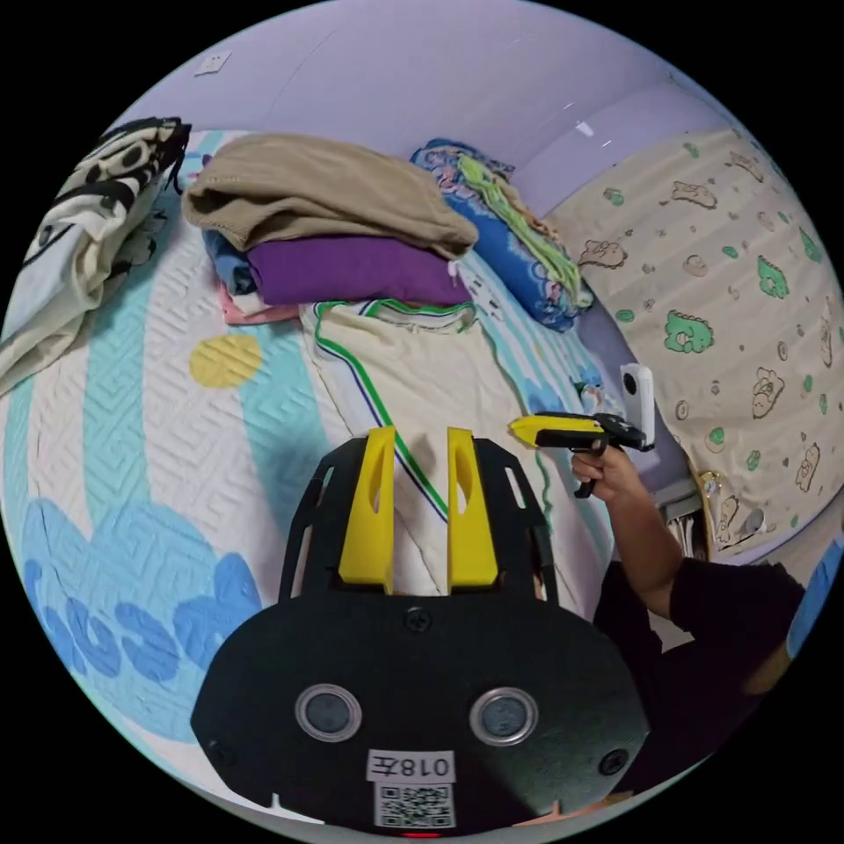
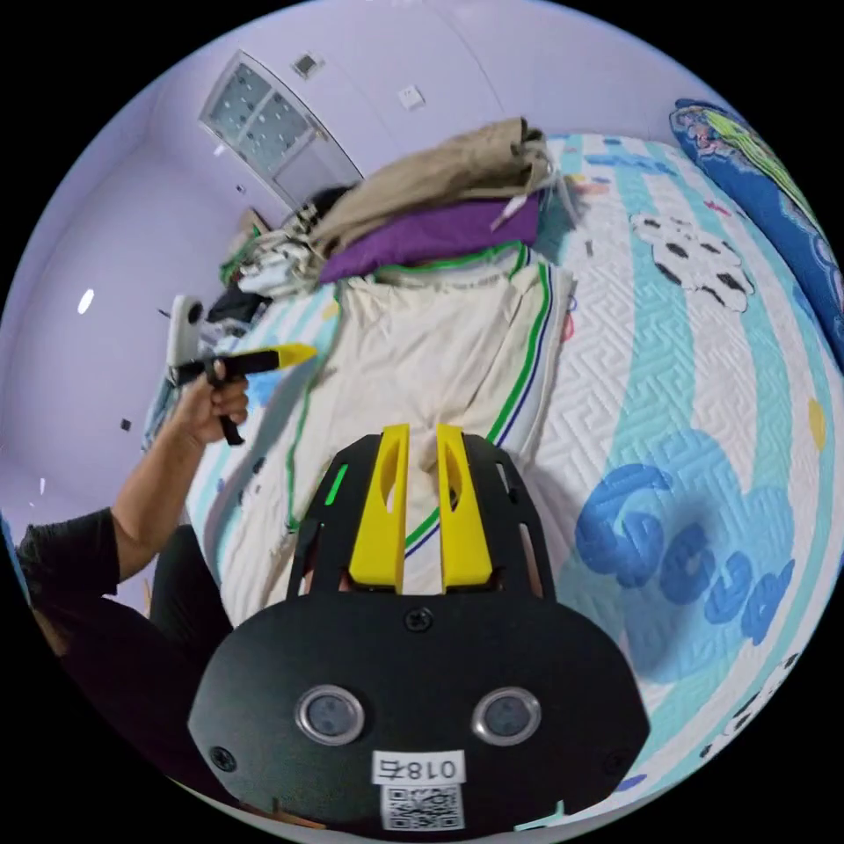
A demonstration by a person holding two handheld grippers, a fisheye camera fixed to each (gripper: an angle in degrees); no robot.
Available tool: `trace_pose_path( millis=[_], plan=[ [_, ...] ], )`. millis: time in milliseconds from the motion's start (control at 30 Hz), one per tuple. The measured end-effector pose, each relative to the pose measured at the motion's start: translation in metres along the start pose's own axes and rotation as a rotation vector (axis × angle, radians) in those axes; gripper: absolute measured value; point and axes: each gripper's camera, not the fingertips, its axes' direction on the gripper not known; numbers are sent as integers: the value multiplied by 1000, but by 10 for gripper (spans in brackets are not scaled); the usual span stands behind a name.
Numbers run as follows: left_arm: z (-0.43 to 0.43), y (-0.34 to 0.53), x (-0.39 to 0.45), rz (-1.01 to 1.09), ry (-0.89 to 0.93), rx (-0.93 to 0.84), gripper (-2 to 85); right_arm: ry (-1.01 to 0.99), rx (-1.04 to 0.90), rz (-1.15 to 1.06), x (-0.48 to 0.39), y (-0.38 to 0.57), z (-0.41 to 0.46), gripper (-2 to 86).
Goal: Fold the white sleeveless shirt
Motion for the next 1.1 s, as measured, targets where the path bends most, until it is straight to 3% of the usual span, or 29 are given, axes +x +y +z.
trace_pose_path(
  millis=[67,200,300,433,733,1100],
  plan=[
    [-22,24,22,38,17,58,93,-61,125,-17,0,27,-45,61],
    [-66,119,74,86,193,92,92,-173,157,-26,3,97,-100,63],
    [-75,199,114,68,244,22,90,-279,101,-15,-4,175,-124,72],
    [-58,284,165,62,174,-164,89,-237,-67,-3,-32,266,-118,109],
    [4,335,209,45,-39,-327,106,-56,-244,50,-33,327,-69,122],
    [36,367,231,15,-35,-379,108,-118,-271,18,1,323,-45,110]
  ],
)
